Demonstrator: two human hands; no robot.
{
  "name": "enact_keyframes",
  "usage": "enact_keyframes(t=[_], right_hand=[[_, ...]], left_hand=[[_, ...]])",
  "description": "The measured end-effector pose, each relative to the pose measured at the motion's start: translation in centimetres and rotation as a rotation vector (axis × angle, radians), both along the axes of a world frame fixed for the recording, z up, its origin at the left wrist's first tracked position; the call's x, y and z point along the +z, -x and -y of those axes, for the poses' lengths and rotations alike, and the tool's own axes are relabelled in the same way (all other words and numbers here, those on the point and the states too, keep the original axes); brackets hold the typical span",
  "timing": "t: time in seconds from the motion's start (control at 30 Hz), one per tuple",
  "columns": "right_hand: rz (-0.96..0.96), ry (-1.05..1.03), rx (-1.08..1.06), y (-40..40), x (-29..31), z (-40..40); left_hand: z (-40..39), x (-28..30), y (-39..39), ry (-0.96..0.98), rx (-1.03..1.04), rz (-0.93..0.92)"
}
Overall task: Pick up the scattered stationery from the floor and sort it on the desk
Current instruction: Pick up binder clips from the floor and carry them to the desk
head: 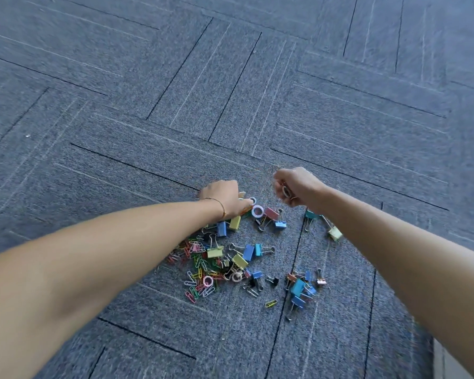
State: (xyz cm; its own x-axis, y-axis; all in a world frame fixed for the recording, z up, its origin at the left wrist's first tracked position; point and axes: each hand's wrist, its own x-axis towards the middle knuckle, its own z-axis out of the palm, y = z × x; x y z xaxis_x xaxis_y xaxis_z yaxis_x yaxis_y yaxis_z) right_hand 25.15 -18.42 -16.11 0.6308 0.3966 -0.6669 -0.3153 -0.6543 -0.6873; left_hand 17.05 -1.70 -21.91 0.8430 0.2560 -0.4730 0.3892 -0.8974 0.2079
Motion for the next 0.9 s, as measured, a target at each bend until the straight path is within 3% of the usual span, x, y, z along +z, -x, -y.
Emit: enact_keyframes(t=[0.23,0.33,0.47,0.57,0.7,0.9], right_hand=[[0.432,0.339,0.451,1.7,-2.0,0.6],[0.577,0.454,0.565,2.5,-3.4,0.5],[0.745,0.542,0.683,2.9,-5.0,-0.2],[0.78,0.557,0.721,3.0,-5.7,-0.8],[0.78,0.527,0.713,3.2,-6.0,-1.3],[0.724,0.457,0.667,2.9,-5.7,-0.7]], left_hand=[[0.8,-0.8,-1.2,0.058,-0.057,0.037],[0.0,-1.2,-1.2,0.227,0.05,0.068],[-1.6,-0.4,-1.4,0.621,0.312,0.075],[-2.9,0.0,-1.7,0.759,0.466,0.052],[-3.2,0.3,-1.7,0.806,0.529,0.003],[-2.3,0.0,-1.9,0.793,0.438,-0.066]])
